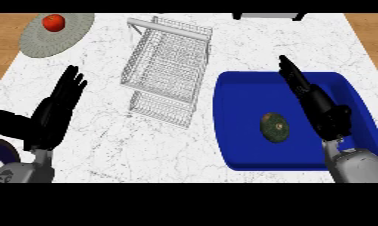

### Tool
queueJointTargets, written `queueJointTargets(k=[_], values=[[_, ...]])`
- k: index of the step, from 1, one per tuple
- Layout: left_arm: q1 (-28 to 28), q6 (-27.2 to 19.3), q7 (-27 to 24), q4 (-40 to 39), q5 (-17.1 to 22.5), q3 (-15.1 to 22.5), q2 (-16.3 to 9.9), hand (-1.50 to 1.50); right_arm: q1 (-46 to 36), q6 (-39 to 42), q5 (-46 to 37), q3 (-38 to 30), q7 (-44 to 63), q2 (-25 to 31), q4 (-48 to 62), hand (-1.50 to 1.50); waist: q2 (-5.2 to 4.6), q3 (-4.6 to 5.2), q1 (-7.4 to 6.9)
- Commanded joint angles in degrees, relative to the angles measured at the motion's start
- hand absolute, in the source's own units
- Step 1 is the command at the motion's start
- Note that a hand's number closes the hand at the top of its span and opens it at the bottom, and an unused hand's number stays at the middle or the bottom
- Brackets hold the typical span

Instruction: Pick the squash from the tray and place it in the tiered basket

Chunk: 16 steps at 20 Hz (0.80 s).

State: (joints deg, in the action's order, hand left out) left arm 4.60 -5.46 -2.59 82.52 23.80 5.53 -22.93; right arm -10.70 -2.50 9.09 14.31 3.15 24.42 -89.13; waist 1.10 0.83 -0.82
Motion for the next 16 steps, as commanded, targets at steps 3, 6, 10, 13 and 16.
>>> queueJointTargets(k=[3,6,10,13,16], values=[[-0.02,-1.59,4.06,3.2,-2.34,-0.53,-2.34,0.0,2.0,-7.9,-7.19,2.05,-8.3,-6.08,-7.78,1.5,-0.77,-0.88,0.98],[0.8,-2.35,6.7,2.8,-4.97,0.99,-4.19,0.0,-1.1,-15.39,-11.38,3.57,-13.9,-12.51,-12.11,1.5,-0.68,-0.93,1.23],[-2.24,-0.3,6.26,2.44,-2.49,0.26,-4.12,0.0,8.9,-36.78,-16.24,-8.98,-3.17,-15.31,-1.27,-1.5,-0.92,-0.91,3.52],[-1.86,-0.88,6.19,2.64,-4.37,3.14,-1.46,0.0,11.33,-45.34,-27.39,-2.67,-4.86,-18.97,-3.99,-1.5,-0.94,-0.74,1.83],[-0.68,-2.32,10.83,6.09,-4.37,1.68,-2.86,0.0,12.43,-46.83,-37.54,0.33,0.75,-16.23,-7.17,-1.5,-0.88,-0.74,1.21]])
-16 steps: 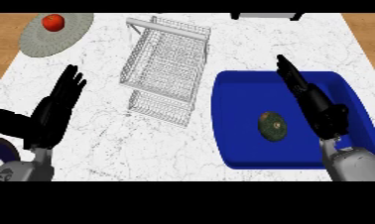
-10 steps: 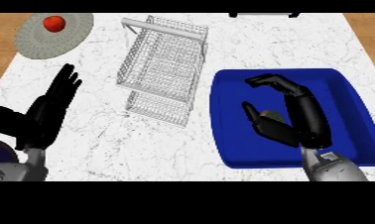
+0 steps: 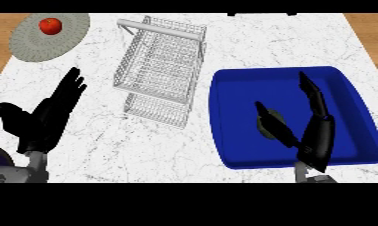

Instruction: Pick the squash from the tray and place it in the tiered basket

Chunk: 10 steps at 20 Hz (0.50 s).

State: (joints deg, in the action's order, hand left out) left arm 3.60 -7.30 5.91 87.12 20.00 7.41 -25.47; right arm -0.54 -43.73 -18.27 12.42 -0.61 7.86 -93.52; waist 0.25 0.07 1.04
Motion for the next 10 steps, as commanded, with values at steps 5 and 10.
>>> queueJointTargets(k=[5,10], values=[[-0.57,-0.63,1.88,1.23,-0.78,0.03,-0.18,0.0,8.4,2.45,-26.49,2.28,18.76,8.77,-3.59,-1.5,0.11,0.51,0.1],[0.52,-0.28,2.32,1.1,-0.88,-0.26,-0.68,0.0,11.65,21.7,-31.43,6.32,31.51,14.61,-7.11,-1.5,-0.09,0.68,-0.08]])
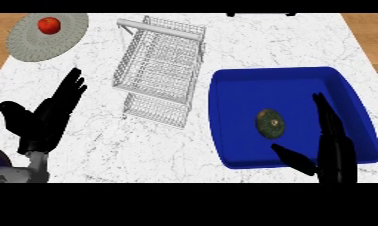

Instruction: Pick the squash from the tray and place it in the tiered basket

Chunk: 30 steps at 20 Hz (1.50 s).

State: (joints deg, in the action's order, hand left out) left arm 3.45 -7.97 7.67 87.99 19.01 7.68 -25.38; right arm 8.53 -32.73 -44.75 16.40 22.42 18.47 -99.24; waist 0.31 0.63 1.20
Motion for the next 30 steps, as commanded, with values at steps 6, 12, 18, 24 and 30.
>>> queueJointTargets(k=[6,12,18,24,30], values=[[-0.01,1.46,0.25,-0.08,0.09,0.21,-0.15,0.0,-2.84,32.58,-7.61,9.26,29.51,1.68,-11.57,-1.5,-0.3,-0.16,-1.77],[-1.74,2.96,-1.65,0.28,0.1,-0.57,1.09,0.0,-15.55,43.84,-15.84,14.83,49.49,-11.22,-13.93,-1.5,-0.3,-0.5,-1.91],[0.61,0.5,1.83,1.45,-2.88,-0.09,3.37,0.0,-16.57,42.41,-16.96,9.02,46.08,-14.37,-5.36,-1.5,-0.31,-0.62,-1.38],[-2.19,4.74,-3.29,-1.82,-2.59,-3.32,3.34,0.0,-14.33,35.95,-19.7,6.03,39.53,-15.26,4.52,-1.5,-0.37,-0.61,-1.37],[3.2,5.16,3.28,-1.61,-3.68,-5.16,4.75,0.0,-15.64,32.69,-23.19,2.39,34.8,-14.42,9.87,-1.5,-0.33,-0.63,-1.17]])
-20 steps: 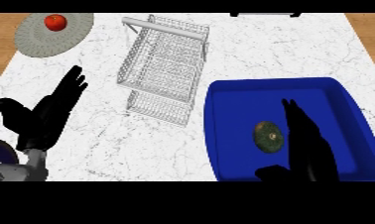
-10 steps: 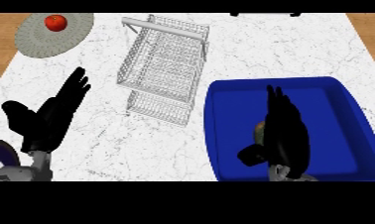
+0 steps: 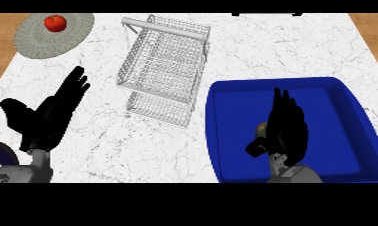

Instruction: Pick the squash from the tray and place it in the tiered basket

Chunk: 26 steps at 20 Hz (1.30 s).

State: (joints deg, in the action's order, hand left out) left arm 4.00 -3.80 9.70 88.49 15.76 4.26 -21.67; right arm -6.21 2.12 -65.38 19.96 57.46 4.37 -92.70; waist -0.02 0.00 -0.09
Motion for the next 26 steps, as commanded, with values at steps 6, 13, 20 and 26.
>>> queueJointTargets(k=[6,13,20,26], values=[[-1.34,-1.12,0.31,2.16,-6.4,0.67,5.32,0.0,0.93,-3.33,-4.08,-4.06,-3.08,1.57,3.04,-1.5,0.04,0.0,0.03],[-0.37,2.1,1.47,0.29,-5.33,-2.15,4.7,0.0,5.74,2.55,2.58,-3.19,-5.22,-1.12,1.38,1.5,0.05,0.0,0.28],[-1.51,5.01,-1.56,-0.69,-4.84,-4.89,4.44,0.0,-1.08,4.93,-3.14,-1.21,-5.51,-0.35,9.28,1.5,-0.02,0.02,-0.1],[-1.23,3.52,2.3,2.82,-5.14,-4.0,5.08,0.0,1.81,9.45,6.28,-5.17,-28.3,16.04,7.87,1.5,-0.07,-0.05,-0.32]])
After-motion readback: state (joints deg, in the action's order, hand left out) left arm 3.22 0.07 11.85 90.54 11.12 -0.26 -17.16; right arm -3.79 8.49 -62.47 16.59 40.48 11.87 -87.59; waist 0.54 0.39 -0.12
